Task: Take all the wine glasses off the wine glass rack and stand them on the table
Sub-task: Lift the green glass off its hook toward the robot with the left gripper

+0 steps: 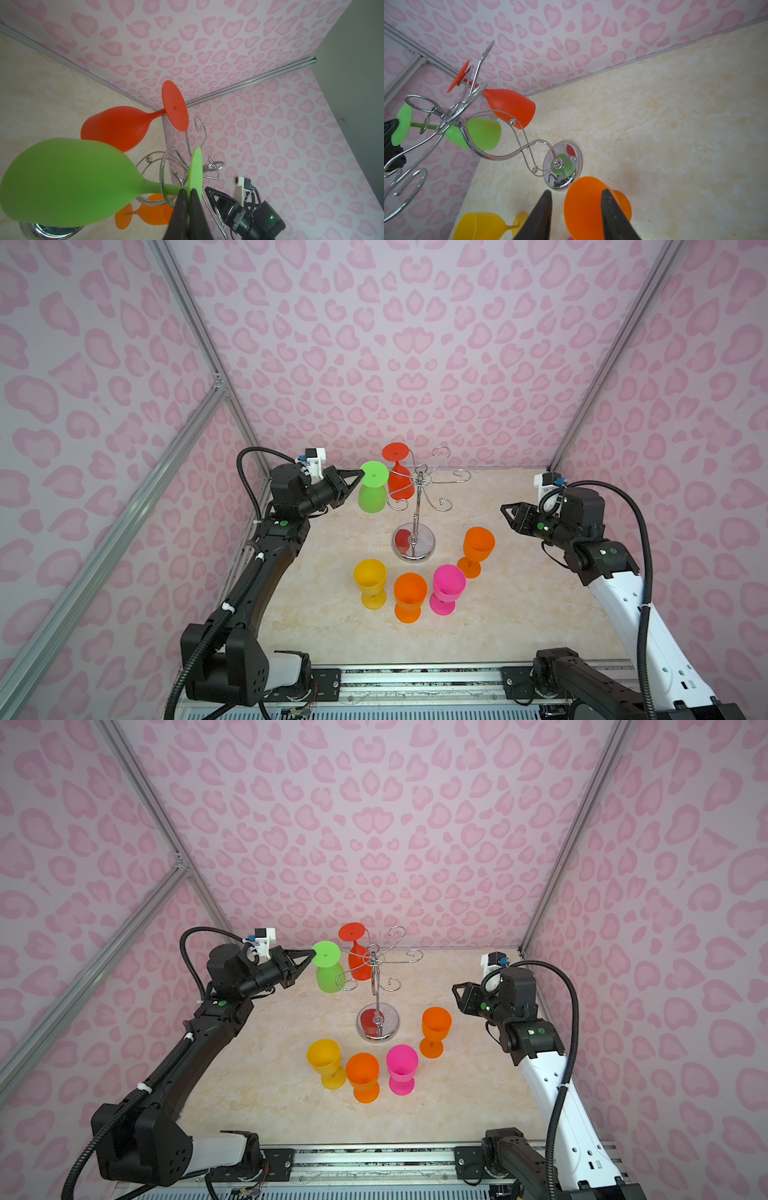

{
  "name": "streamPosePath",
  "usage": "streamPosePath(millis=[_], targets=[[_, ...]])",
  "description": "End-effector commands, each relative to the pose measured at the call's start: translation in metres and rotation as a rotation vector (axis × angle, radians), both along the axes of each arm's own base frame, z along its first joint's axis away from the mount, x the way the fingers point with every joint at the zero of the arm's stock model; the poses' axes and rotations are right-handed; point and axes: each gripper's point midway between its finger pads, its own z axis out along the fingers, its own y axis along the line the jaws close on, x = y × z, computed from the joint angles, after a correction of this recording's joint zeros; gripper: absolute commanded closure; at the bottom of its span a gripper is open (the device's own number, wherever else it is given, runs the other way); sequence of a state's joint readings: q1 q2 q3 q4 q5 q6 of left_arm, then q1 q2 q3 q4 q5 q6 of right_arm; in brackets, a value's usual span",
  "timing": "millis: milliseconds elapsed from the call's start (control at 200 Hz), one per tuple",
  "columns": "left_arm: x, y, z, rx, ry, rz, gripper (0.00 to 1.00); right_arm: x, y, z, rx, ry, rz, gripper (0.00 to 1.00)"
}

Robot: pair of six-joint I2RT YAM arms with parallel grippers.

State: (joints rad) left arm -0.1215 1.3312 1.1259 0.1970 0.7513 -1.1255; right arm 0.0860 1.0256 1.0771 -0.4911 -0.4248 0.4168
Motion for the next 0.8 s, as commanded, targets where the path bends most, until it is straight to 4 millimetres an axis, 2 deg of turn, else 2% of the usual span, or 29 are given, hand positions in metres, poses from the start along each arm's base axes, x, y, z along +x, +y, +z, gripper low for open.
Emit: streamPosePath(millis=[0, 380, 660, 795], targets=[[-0.001, 0.000, 0.017, -0.009, -0.063, -0.008, 0.97, 0.002, 0.000, 0.003, 0.011, -0.019, -0.001, 0.60], [0.015, -0.002, 0.021, 0.004, -0.086, -0.002, 0.97, 0.003, -0.002, 0.000, 0.027, -0.016, -0.005, 0.60], [0.024, -0.022, 0.024, 0.006, -0.100, -0.048, 0.97, 0.004, -0.001, -0.002, 0.037, -0.011, -0.004, 0.60], [0.021, -0.033, 0.025, 0.008, -0.105, -0.078, 0.97, 0.004, -0.001, -0.002, 0.036, -0.010, -0.002, 0.60]])
